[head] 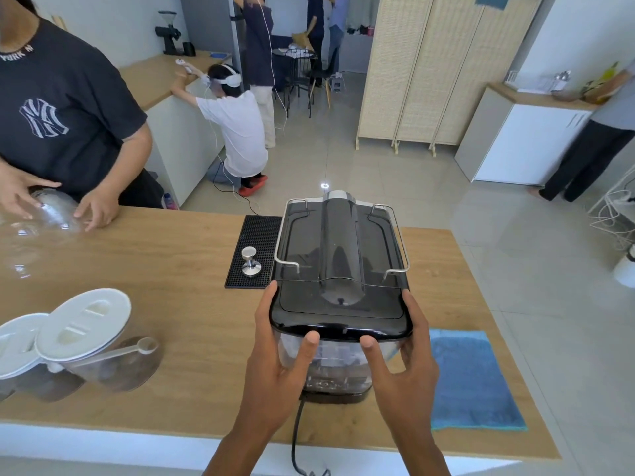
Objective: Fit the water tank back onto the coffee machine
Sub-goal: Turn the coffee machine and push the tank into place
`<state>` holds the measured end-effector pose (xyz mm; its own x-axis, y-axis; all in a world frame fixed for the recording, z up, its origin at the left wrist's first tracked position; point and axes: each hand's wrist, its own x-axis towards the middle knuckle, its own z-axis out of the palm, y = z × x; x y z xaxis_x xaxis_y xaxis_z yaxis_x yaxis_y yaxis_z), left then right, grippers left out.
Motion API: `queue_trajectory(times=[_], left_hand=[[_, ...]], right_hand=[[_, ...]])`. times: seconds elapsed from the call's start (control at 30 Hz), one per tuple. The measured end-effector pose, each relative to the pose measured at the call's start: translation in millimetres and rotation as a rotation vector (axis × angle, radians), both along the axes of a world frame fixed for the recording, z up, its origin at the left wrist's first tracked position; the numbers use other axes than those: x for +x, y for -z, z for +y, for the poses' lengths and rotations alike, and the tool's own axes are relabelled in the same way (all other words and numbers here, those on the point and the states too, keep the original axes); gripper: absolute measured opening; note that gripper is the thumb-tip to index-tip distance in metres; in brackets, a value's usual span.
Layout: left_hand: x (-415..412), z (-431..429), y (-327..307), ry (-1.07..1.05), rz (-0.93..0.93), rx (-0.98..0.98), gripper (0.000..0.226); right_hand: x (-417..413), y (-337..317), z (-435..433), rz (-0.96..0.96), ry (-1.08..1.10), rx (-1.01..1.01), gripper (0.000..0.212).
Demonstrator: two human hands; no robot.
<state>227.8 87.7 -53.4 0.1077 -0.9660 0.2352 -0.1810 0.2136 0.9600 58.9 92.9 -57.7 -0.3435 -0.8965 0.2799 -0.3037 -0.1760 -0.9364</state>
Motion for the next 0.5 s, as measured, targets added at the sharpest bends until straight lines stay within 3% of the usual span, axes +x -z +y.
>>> queue_trajectory(times=[0.5], left_hand=[[6.6, -2.1, 4.5, 0.034, 0.035, 0.044, 0.083]], right_hand=[[-1.8, -2.8, 0.9, 0.01, -0.033, -0.024, 0.081]])
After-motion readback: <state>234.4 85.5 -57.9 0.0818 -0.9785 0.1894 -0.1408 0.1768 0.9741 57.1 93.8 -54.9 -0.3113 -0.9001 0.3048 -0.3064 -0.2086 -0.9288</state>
